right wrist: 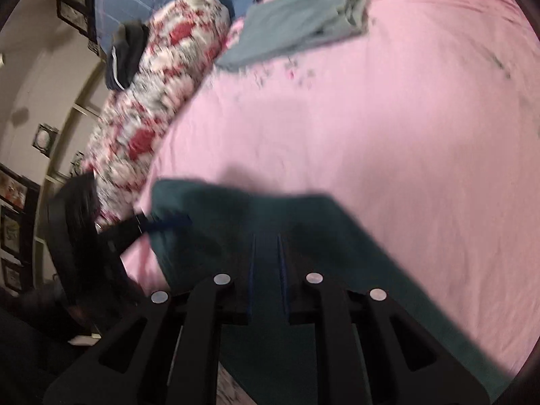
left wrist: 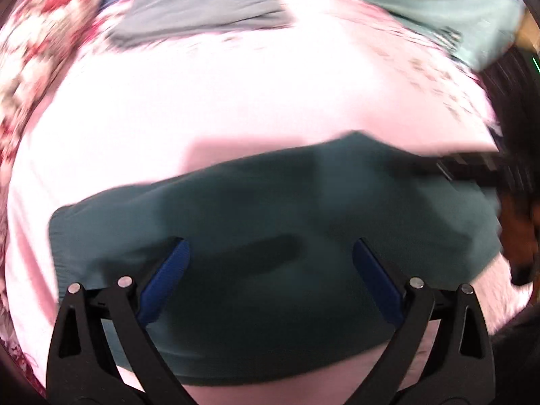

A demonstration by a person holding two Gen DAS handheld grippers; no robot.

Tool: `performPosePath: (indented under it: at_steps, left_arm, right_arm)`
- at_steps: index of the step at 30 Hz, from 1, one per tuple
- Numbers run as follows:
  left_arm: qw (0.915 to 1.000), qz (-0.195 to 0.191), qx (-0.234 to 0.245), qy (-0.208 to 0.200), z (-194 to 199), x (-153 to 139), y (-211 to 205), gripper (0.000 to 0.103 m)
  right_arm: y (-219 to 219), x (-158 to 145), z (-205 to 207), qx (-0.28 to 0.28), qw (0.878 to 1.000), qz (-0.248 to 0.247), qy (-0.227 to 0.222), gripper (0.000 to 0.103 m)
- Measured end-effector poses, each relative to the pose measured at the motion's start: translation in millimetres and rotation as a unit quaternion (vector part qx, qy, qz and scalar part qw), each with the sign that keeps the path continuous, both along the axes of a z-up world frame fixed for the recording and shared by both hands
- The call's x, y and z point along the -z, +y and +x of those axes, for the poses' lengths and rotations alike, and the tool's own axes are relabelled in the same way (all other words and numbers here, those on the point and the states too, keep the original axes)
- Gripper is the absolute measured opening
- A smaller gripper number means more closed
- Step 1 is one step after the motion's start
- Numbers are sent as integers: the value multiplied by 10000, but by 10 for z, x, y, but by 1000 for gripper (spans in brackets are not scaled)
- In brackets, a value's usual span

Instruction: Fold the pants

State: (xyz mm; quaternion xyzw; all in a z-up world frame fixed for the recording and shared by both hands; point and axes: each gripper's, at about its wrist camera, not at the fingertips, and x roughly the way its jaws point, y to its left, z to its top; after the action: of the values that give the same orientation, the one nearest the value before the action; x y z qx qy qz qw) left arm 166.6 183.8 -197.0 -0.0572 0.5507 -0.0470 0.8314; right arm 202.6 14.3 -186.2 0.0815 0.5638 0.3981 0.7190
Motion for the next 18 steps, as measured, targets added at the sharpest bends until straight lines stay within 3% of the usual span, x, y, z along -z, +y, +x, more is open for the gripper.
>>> performPosePath:
  at_steps: [2,4,5,7,9,11,12,14,15,17,18]
  left_arm:
    - [9998,106,168,-100,-31,38,78,97]
    - [9978,464,462,-109,-55,35,-19,98]
    - [9963,649,547,-94,-44,41,-62,98]
    - [9959,784,458,-49,-28,0,-101,98]
    - [9971,659,358,-117,-62,-73,-151,98]
    - [9960,785,390,-176,-140,-75,-281,98]
    - [9945,948,413,-175,-157,-50,-395,98]
    - [9927,1142,394,-43,-170,-7,-591,98]
    - [9928,1134,376,-45,-270,-51,-677,98]
    - [9936,1069,350,-89,-295,-111,-846,98]
    - [9943,1000,355,-138,-352,-172,-952,98]
  right_arm:
    - [-237,118,-104,342,9988,-336,-65,15]
    - [-586,108,-200,746,9965,-369,-30,17]
    - [-792,69,-256,975,9938,-534,-71,23]
    - [-1312,-67,-431,1607,9842,-691,-270,28]
    - [-1764,-156,-642,2032,9767,-611,-311,30]
    - [-2207,-72,-859,2411,9657,-930,-260,30]
    - [-2420,26,-957,2592,9581,-1205,-202,24]
    - [-2839,55,-1129,2980,9507,-859,-39,29]
    - [-3080,10,-1219,3314,9406,-731,61,32]
    - [-3543,-149,-1464,4136,9092,-441,-197,44]
    - [-3733,-187,-1564,4519,8903,-475,-283,44]
